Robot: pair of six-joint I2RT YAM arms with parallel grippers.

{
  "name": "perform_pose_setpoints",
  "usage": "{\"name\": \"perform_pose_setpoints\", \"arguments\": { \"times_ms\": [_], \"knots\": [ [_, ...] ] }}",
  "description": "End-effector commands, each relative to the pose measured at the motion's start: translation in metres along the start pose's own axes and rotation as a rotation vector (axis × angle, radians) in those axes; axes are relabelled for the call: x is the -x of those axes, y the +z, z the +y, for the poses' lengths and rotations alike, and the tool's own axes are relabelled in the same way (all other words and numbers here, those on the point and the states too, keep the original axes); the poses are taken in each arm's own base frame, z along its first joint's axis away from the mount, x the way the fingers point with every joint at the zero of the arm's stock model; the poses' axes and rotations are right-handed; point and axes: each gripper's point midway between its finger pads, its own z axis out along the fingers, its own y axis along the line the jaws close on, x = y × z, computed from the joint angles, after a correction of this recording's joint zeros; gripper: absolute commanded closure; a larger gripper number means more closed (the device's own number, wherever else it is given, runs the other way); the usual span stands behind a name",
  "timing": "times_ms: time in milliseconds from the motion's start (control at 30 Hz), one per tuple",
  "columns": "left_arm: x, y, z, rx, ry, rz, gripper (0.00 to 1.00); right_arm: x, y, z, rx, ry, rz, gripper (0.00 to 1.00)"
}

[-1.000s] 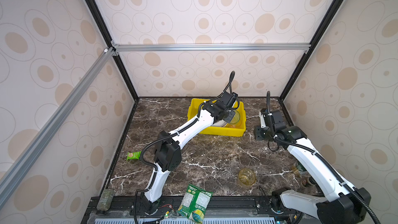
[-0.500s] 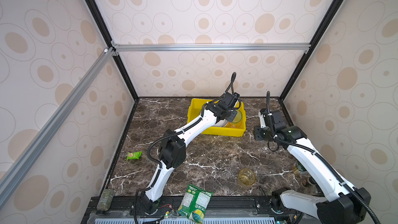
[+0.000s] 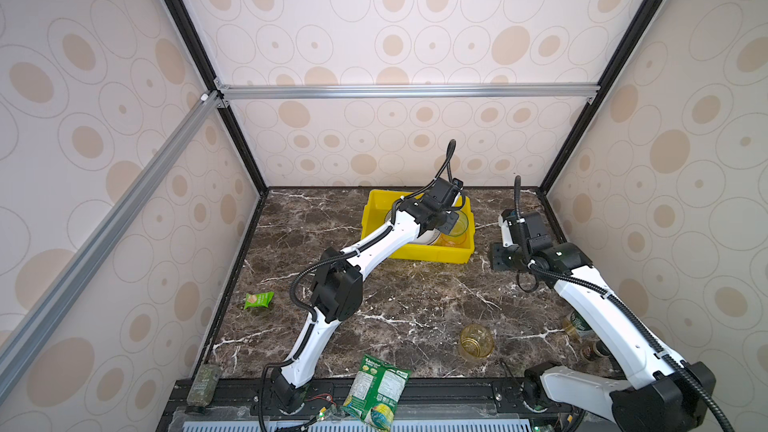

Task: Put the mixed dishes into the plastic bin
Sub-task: 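Lift the green cup and carry it over the bin with the left gripper, then lower the green cup into the pink cup inside the bin and release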

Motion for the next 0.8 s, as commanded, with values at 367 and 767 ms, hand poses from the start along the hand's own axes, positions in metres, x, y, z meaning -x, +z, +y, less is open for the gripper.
{"name": "perform_pose_setpoints", "arguments": {
  "times_ms": [367, 767],
  "knots": [
    [0.002, 0.009, 0.003, -0.009, -0.012, 0.001, 1.0, 0.0, 0.0, 0.003, 0.018, -0.008, -0.007, 0.53],
    [-0.005, 0.016, 0.001, -0.016, -0.017, 0.023, 1.0, -0.002, 0.002, 0.004, 0.025, -0.008, -0.002, 0.53]
  ]
}}
